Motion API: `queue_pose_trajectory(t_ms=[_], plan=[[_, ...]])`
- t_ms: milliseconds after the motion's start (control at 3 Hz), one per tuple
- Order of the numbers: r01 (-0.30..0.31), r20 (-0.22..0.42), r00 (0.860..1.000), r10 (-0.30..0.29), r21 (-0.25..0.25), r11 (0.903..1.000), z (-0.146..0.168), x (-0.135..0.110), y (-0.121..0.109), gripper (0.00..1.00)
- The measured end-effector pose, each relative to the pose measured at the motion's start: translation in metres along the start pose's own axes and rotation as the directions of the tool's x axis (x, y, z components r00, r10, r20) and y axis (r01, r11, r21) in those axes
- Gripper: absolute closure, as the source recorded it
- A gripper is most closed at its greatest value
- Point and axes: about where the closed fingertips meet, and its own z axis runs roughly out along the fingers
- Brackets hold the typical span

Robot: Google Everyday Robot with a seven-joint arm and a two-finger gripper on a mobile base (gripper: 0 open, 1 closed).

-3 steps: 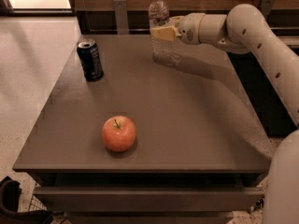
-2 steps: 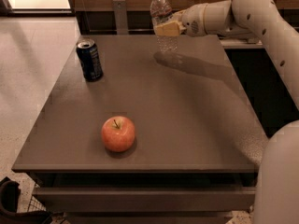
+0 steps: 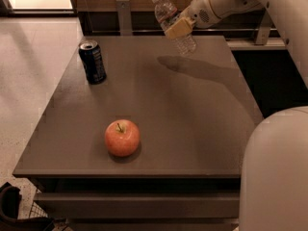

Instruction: Knock water bottle over

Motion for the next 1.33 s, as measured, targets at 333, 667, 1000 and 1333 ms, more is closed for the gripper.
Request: queue_pose_trajectory(t_ms=[333,667,1000,1333], plan=[[0.035,-0.113,0.993,-0.034,0.009,0.9993,-0.003,0.008,0.0,1.0],[0.056,-0.2,0.979,-0.052,0.017,0.9983,0.0,0.018,-0.001,1.0],[0.089,-0.314,0.946,-0.082,0.01,0.996,0.011,0.036,0.002,1.0],[0.101,-0.375,0.922,-0.097,-0.007,0.9948,0.021,0.048,0.007,1.0]])
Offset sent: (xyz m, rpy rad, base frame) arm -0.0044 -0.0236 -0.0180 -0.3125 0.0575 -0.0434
